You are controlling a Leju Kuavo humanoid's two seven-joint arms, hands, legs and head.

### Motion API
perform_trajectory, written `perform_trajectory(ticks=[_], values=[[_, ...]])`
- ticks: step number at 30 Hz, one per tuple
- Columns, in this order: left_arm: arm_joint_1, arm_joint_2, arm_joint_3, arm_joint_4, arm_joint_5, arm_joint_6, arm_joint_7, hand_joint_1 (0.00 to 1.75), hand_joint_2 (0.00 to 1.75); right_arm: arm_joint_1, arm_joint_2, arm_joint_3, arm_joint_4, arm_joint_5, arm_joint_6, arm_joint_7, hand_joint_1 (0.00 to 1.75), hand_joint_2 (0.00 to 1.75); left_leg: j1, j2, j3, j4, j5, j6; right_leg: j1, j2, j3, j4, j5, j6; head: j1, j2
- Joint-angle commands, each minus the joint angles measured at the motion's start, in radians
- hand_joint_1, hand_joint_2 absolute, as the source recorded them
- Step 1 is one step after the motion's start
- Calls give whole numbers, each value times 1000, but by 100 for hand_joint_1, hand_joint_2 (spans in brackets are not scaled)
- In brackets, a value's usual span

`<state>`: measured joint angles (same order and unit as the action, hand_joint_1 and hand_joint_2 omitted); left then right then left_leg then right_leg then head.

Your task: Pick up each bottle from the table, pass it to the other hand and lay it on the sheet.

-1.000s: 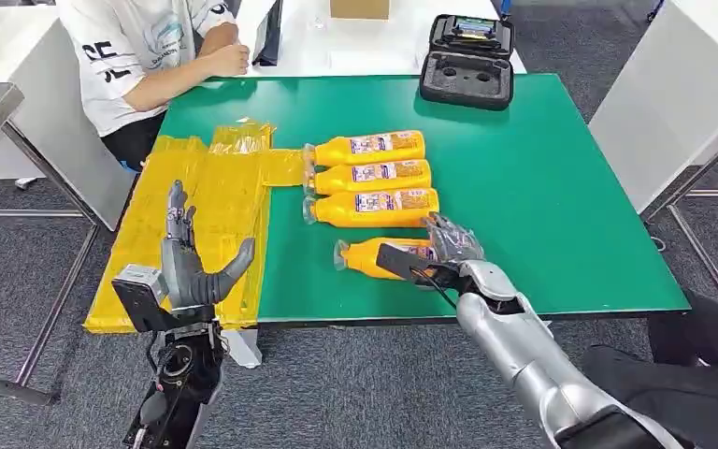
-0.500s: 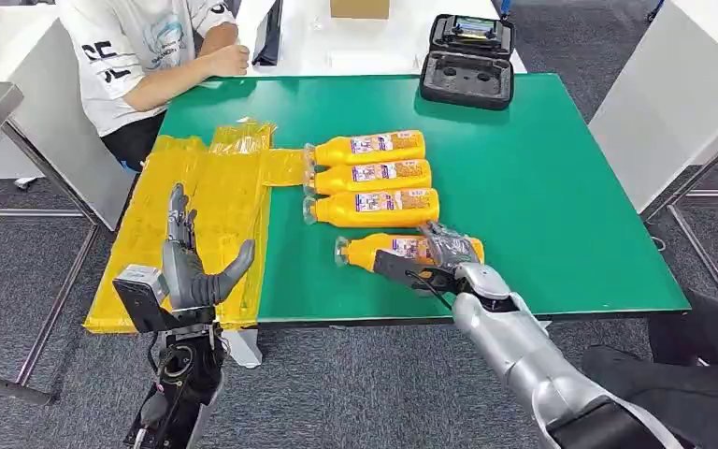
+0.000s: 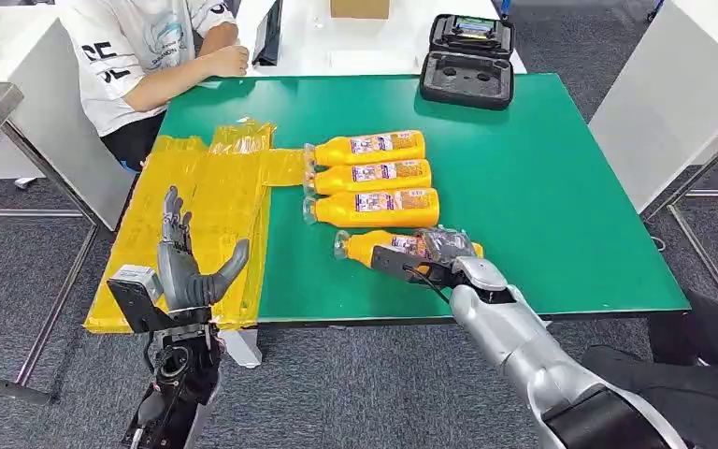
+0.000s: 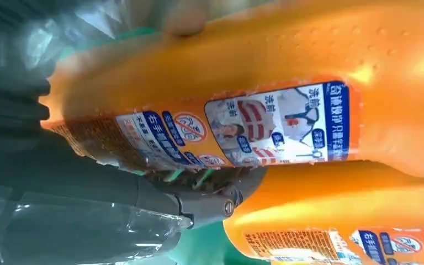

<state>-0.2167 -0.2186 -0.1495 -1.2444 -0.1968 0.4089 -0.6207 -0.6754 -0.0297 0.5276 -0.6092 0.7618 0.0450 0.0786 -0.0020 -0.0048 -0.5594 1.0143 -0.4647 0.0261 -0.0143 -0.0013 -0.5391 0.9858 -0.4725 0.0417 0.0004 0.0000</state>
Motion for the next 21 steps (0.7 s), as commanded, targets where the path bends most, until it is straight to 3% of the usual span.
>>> perform_trajectory(ticks=[1, 7, 11, 14, 17, 21], values=[[-25, 17, 24, 51, 5, -4, 3, 0, 175, -47, 21, 17, 103, -9, 11, -2, 171, 175, 0, 1, 0, 0, 0, -1, 0, 1, 0, 0, 1, -1, 0, 0], [-33, 21, 21, 65, 7, -9, 3, 0, 175, -32, 13, 10, 94, -14, 5, -7, 175, 175, 1, 1, 0, 0, 1, -2, 1, 0, 0, -1, 1, -2, 0, 0], [-26, 24, 25, 55, 13, -10, -1, 0, 175, 3, 27, -42, 12, -88, -32, -122, 175, 175, 1, 0, 1, -1, 0, -1, 1, 0, 1, -1, 1, -1, 0, 0], [-25, 25, 25, 55, 13, -10, -1, 0, 175, -2, 30, -41, 9, -87, -33, -119, 175, 175, 1, 2, 1, 0, 0, -2, 1, 1, 0, 0, 1, -2, 0, 0], [-18, 23, 31, 43, 15, -8, -12, 0, 175, 27, 37, -84, -98, -181, -76, -296, 175, 175, 1, 1, 1, -1, 0, -2, 1, 1, 0, 0, 1, -2, 0, 0], [-14, 24, 33, 37, 15, -11, -12, 0, 175, 29, 37, -80, -129, -185, -69, -285, 175, 175, 0, 3, -1, 0, 0, -1, 0, 2, -2, 1, 0, -1, 0, 0]])
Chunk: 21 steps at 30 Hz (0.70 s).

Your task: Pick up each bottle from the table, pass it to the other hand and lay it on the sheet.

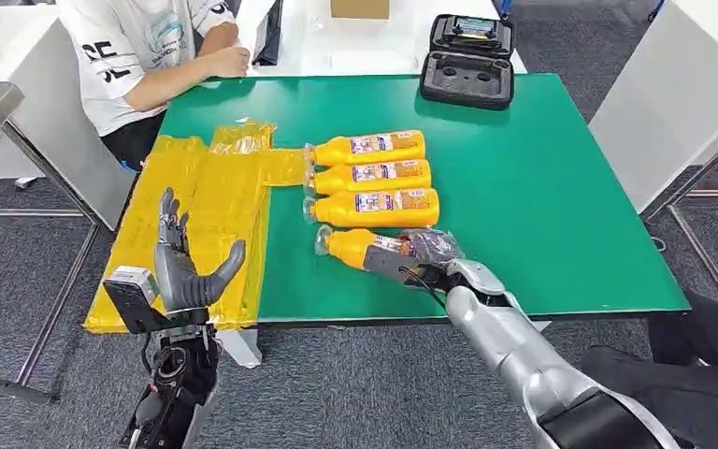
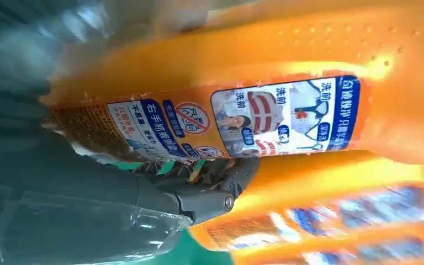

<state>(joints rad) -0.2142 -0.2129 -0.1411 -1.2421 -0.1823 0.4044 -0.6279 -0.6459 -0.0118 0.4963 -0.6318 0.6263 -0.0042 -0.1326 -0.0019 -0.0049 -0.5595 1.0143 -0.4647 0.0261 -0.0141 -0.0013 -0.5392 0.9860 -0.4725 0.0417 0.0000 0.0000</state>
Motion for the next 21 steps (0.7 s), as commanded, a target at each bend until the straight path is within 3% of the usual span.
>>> perform_trajectory(ticks=[1, 3, 4, 10, 14, 21], values=[[-17, 18, 24, 35, 0, -6, -5, 0, 175, 0, 19, -48, -106, -49, -20, -74, 175, 175, 0, 2, 0, 0, 0, -1, 0, 2, -1, 1, 0, -1, 0, 0], [-16, 17, 27, 32, 1, -4, -9, 0, 175, 10, 24, -67, -129, -72, -43, -107, 175, 175, 0, 1, 0, 0, 0, -1, 0, 0, -1, 0, 0, -1, 0, 0], [-13, 18, 27, 26, 4, -8, -16, 0, 175, 25, 34, -80, -184, -99, -77, -178, 175, 175, 0, 0, 0, 0, 0, -1, 0, 0, -1, 0, 0, -1, 0, 0], [-3, 33, 17, 2, 21, -21, -33, 0, 175, 76, 55, -105, -366, -132, -147, -250, 175, 175, 1, 2, -2, 1, 0, -2, 1, 1, -2, 1, 0, -2, 0, 0], [12, 37, 22, -29, 30, -39, -34, 0, 175, 81, 74, -127, -383, -153, -208, -291, 175, 175, 1, 2, -1, 0, 0, -2, 1, 2, -2, 1, 0, -2, 0, 0], [13, 36, 23, -36, 31, -41, -33, 0, 175, 79, 74, -125, -376, -153, -212, -294, 175, 175, 0, 1, -1, 0, 0, -1, 1, 1, -1, 0, 1, -1, 0, 0]])
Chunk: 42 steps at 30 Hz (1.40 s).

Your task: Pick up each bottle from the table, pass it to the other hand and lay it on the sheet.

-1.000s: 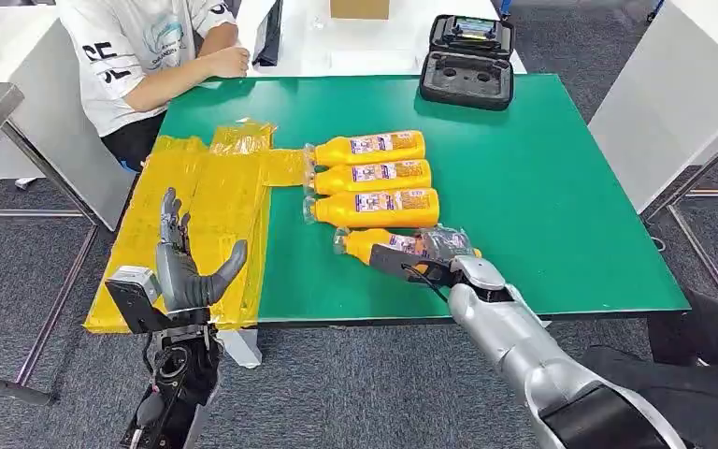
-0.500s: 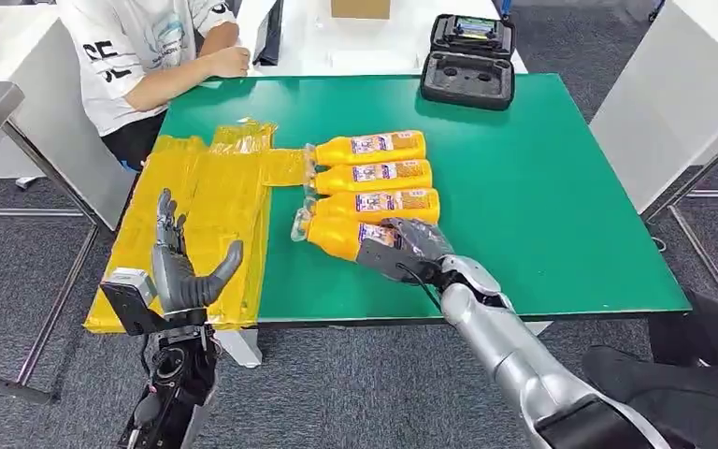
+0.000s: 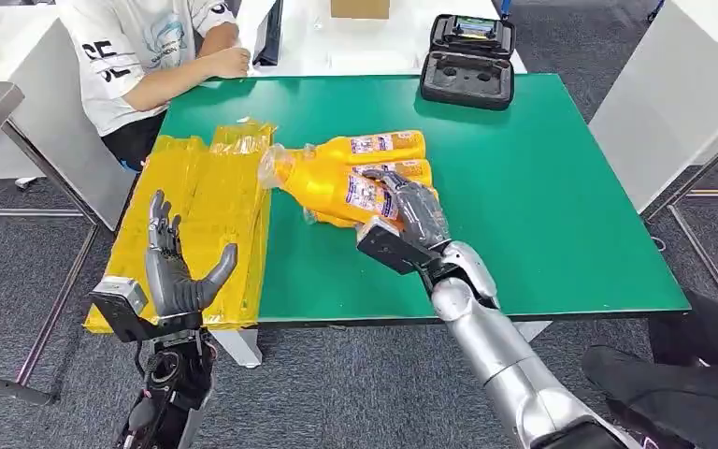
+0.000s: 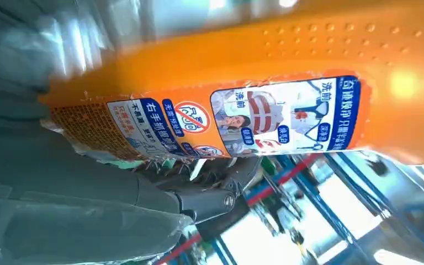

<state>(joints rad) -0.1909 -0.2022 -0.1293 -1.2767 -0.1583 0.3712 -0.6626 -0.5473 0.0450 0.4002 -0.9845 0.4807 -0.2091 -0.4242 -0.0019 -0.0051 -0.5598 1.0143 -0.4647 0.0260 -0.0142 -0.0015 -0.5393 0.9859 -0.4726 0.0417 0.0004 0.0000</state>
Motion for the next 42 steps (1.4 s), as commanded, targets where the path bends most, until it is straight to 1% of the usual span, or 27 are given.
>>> perform_trajectory(ticks=[1, 9, 11, 12, 13, 17, 20, 22, 23, 26, 29, 31, 34, 42], values=[[-11, 25, 11, -1, 7, -7, 2, 0, 175, -19, 17, -29, -23, -8, -7, -3, 175, 175, 0, 1, -1, 0, 0, -1, 0, 1, -1, 0, 0, -1, 0, 0], [-11, 25, 11, -1, 7, -7, 2, 0, 175, -19, 17, -29, -23, -8, -7, -3, 175, 175, 1, 1, 0, 0, 0, -1, 1, 1, -1, 0, 0, -1, 0, 0], [-15, 31, 1, -8, 14, -44, 5, 0, 175, -17, 26, -35, -14, -37, -30, -43, 175, 175, 1, 1, 0, 0, 0, -2, 1, 1, -1, 0, 1, -2, 0, 0], [-18, 34, -7, -14, 21, -70, 12, 0, 175, -16, 29, -29, -10, -43, -22, -58, 175, 175, 1, 1, 0, 0, 0, -1, 1, 1, -1, 0, 0, -1, 0, 0], [-28, 39, -20, -16, 34, -106, 20, 0, 175, -4, 39, -31, -23, -61, -21, -94, 175, 175, 0, 1, -1, 1, 0, -1, 1, 0, -1, 0, 0, -1, 0, 0], [-44, 54, -64, -30, 59, -179, 47, 0, 175, 23, 58, -16, -36, -80, 4, -121, 175, 175, 1, 0, -1, 1, 0, -2, 1, 0, -1, 0, 0, -2, 0, 0], [-45, 60, -88, -31, 104, -249, 63, 0, 175, 27, 80, -3, 14, -109, 42, -153, 175, 175, 1, 1, 0, 0, 0, -2, 1, 0, -1, 0, 1, -2, 0, 0], [-51, 68, -113, -15, 128, -311, 68, 0, 175, 49, 96, 2, 40, -120, 65, -179, 175, 175, 1, 0, 0, 0, 0, -1, 1, 0, 0, 0, 0, -1, 0, 0], [-58, 68, -129, -3, 144, -368, 74, 0, 175, 71, 108, 8, 49, -125, 85, -195, 175, 175, 1, 1, 1, 0, 0, -2, 1, 1, 0, -1, 1, -2, 0, 0], [-77, 50, -143, 16, 144, -390, 77, 0, 175, 113, 138, 18, 73, -128, 83, -231, 175, 175, 2, 0, 1, -1, 1, -2, 2, -1, 2, -2, 1, -2, 0, 0], [-101, 49, -147, 34, 131, -400, 97, 0, 175, 132, 155, 33, 63, -123, 92, -239, 175, 175, 1, 0, 1, -1, 0, -2, 1, 0, 1, -1, 0, -2, 0, 0], [-112, 46, -152, 57, 142, -442, 116, 0, 175, 140, 163, 53, 50, -99, 88, -233, 175, 175, 1, 0, 0, 0, 0, -1, 1, 0, 0, 0, 0, -1, 0, 0], [-130, 35, -159, 85, 142, -468, 118, 0, 175, 151, 175, 52, 59, -97, 97, -228, 175, 175, 1, 0, 0, 0, 1, -2, 1, -1, 0, 0, 1, -2, 0, 0], [-136, 34, -164, 95, 140, -481, 118, 0, 175, 165, 175, 45, 68, -91, 90, -227, 175, 175, 1, 0, 0, 0, 0, -1, 1, -1, 0, -1, 0, -1, 0, 0]])
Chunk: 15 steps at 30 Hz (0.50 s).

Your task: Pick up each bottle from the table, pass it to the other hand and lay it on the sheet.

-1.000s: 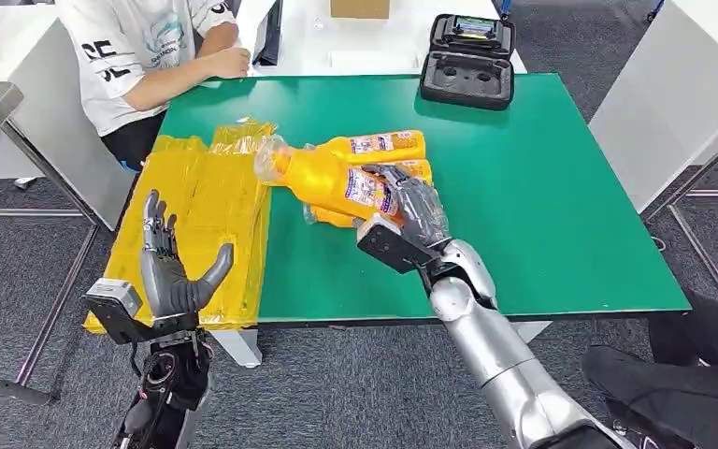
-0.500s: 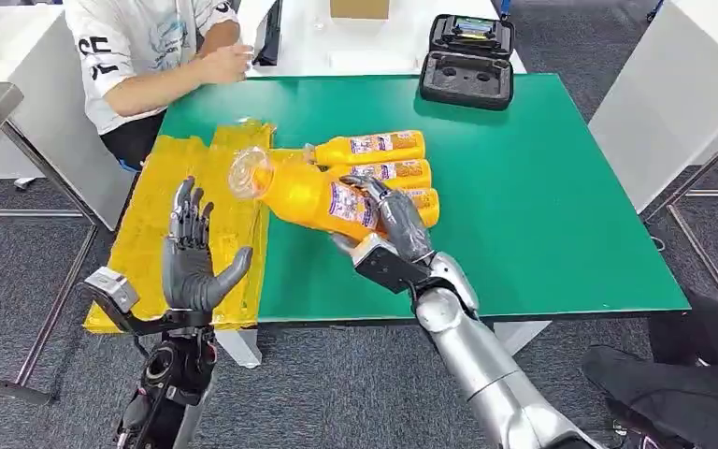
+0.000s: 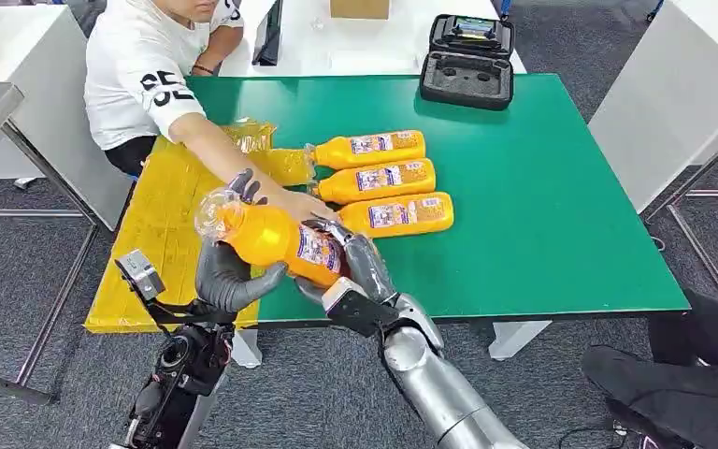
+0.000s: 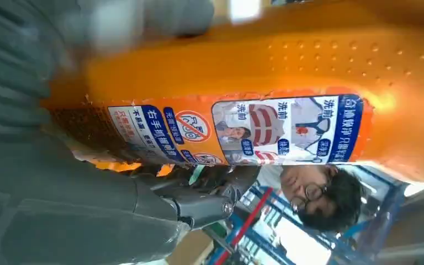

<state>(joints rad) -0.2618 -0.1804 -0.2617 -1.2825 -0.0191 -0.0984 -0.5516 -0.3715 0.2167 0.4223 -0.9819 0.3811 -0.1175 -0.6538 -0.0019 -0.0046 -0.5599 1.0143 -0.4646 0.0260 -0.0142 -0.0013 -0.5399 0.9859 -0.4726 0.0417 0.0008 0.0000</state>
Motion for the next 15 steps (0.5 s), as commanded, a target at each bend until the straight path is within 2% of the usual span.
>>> perform_trajectory(ticks=[1, 15], values=[[-68, 11, -32, 108, -4, -15, 8, 0, 175, -5, 4, 16, 62, 11, 0, 2, 175, 175, 1, -1, 0, 0, 0, -1, 1, -1, 1, -1, 0, -1, 0, 0], [-106, 9, -54, 186, -107, 24, 6, 0, 175, 26, -7, -32, -1, 13, 10, 9, 175, 175, 1, -1, 0, 0, 1, -1, 1, -2, 0, 0, 0, -1, 0, 0]])
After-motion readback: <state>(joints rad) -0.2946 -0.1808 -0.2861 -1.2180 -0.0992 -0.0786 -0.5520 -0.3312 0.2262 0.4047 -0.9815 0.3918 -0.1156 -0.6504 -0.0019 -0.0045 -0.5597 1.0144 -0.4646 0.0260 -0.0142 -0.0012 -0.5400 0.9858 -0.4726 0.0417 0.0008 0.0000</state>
